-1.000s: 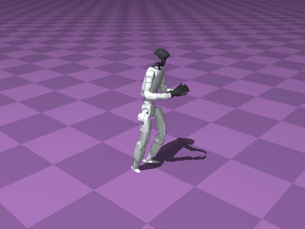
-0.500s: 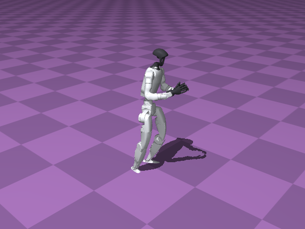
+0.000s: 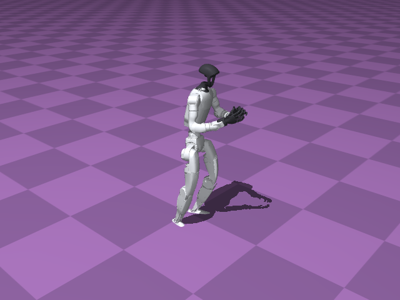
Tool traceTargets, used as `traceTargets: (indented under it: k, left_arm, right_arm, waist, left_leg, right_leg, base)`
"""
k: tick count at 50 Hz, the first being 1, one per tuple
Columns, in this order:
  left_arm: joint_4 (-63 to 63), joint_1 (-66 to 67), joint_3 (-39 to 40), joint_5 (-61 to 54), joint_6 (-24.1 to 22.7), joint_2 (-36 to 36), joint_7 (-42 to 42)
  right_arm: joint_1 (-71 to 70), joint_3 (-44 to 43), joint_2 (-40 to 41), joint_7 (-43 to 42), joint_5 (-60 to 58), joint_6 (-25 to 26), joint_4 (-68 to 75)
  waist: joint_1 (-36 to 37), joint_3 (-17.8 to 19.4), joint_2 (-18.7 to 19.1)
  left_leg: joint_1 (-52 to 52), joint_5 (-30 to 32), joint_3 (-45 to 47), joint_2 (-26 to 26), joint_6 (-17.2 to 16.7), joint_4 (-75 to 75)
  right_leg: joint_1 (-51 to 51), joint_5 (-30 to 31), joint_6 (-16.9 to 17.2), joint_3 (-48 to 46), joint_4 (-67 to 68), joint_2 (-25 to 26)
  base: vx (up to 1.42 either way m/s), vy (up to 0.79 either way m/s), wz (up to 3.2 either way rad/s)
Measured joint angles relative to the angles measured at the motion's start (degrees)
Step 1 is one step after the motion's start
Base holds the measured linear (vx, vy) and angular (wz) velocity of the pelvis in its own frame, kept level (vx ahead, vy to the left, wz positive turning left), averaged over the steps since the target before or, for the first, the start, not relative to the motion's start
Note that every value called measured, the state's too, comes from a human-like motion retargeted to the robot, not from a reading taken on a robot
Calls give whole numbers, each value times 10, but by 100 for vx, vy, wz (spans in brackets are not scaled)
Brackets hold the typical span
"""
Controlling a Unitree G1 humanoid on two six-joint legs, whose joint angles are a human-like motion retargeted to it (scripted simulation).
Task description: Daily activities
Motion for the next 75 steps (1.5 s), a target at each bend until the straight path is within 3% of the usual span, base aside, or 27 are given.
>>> traceTargets:
  k: [35,48,75]
  left_arm:
    - [-22,-67,-26,33,-4,30,-33]
    - [-24,-104,-29,61,14,48,-56]
    - [-13,-115,-6,97,29,53,-52]
  right_arm:
    - [-28,6,15,33,68,0,10]
    - [-71,22,13,53,38,26,23]
    - [-111,38,14,10,-42,24,23]
  waist:
    - [13,-26,-4]
    - [3,-29,-5]
    - [-21,-28,5]
  left_leg:
    - [-3,17,-12,-17,-9,-39]
    - [-6,18,-11,-22,-6,-41]
    - [-16,22,-8,-24,-12,-44]
  right_leg:
    - [-12,11,9,-12,-5,-10]
    - [-28,0,8,-4,21,-19]
    - [-51,-8,5,8,41,-24]
  base:
    - [0,0,0]
    - [0,0,0]
    - [0,0,0]
